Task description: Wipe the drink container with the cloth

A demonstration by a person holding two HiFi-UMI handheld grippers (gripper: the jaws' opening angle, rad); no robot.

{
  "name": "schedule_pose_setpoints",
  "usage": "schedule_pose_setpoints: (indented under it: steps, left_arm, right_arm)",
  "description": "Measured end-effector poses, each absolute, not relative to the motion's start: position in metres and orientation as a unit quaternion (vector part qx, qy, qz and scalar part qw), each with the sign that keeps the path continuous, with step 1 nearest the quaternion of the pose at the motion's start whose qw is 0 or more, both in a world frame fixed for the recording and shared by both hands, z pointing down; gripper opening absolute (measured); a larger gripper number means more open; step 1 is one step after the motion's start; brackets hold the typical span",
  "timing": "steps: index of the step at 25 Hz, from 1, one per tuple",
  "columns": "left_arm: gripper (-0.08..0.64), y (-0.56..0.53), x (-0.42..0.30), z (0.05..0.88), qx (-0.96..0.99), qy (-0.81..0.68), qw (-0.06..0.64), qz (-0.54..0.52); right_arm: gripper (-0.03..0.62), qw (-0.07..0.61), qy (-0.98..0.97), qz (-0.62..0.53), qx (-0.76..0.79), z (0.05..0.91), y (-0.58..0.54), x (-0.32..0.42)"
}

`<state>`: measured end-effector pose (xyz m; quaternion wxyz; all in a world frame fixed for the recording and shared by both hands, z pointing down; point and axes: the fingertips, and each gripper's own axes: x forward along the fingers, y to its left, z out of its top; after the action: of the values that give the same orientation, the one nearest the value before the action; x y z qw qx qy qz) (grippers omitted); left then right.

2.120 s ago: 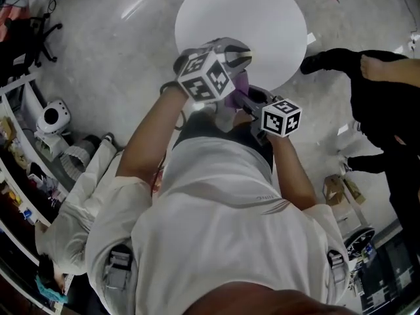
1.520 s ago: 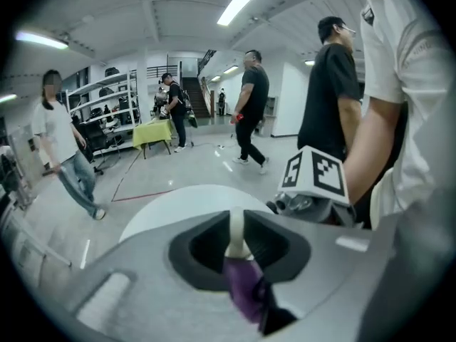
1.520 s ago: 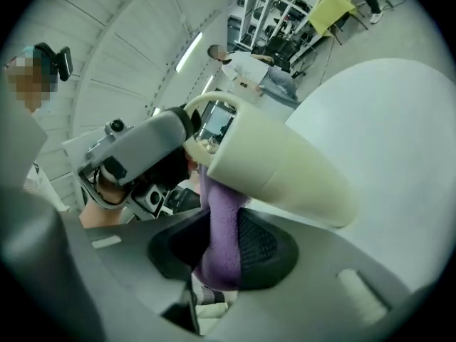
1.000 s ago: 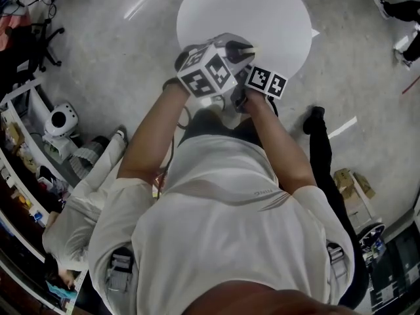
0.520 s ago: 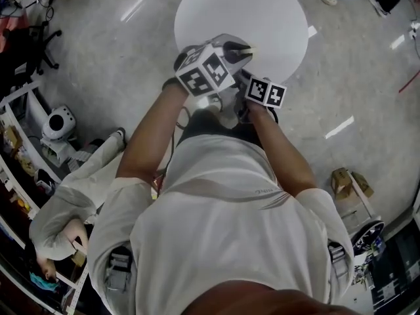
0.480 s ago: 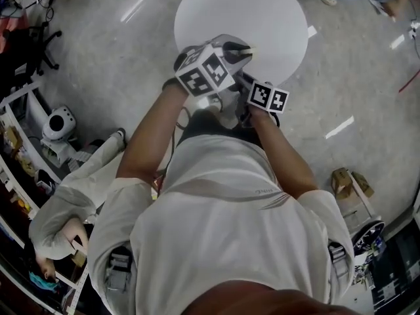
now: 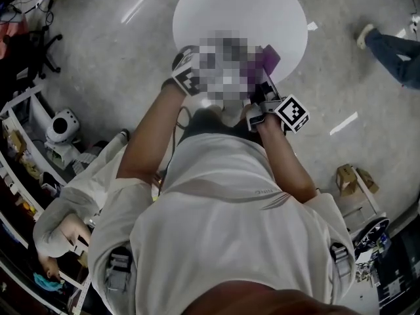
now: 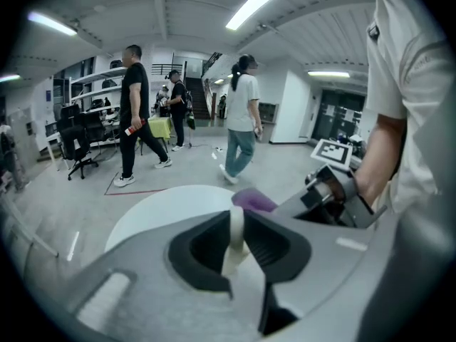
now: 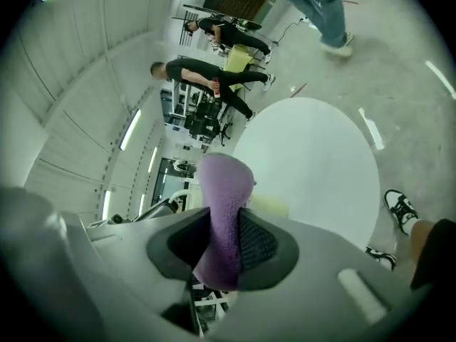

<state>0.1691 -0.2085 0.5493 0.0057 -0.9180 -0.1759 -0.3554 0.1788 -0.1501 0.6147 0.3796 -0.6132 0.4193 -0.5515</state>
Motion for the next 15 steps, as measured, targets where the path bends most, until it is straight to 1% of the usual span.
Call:
schedule_pose_setpoints:
  steps: [4, 6, 10, 15]
  left_arm:
    - [0.058, -0.205, 0.172, 0.551, -0.918, -0.173, 0.012, -0.356]
    - [0.058, -0.206, 0.172, 0.551, -0.919, -0.170, 0.011, -0.356]
    - [0.060, -0.207, 0.171, 0.552, -0.920, -0.170, 0.002, -0.354]
    - [0.060, -0.204, 0.174, 0.549, -0.921, -0.170, -0.009, -0.350]
  right_arm:
    - [0.103, 0.362, 0.427, -0.559, -0.612, 0.626, -0.162, 0.177]
    - [0.103, 0.338, 0.435, -0.564, -0.615, 0.641, -0.166, 0.176]
    - [0.103, 0.261, 0.433, -0.585, -0.634, 0.685, -0.167, 0.177]
    - [0.104, 0.145, 0.426, -0.593, -0.668, 0.720, -0.165, 0.187]
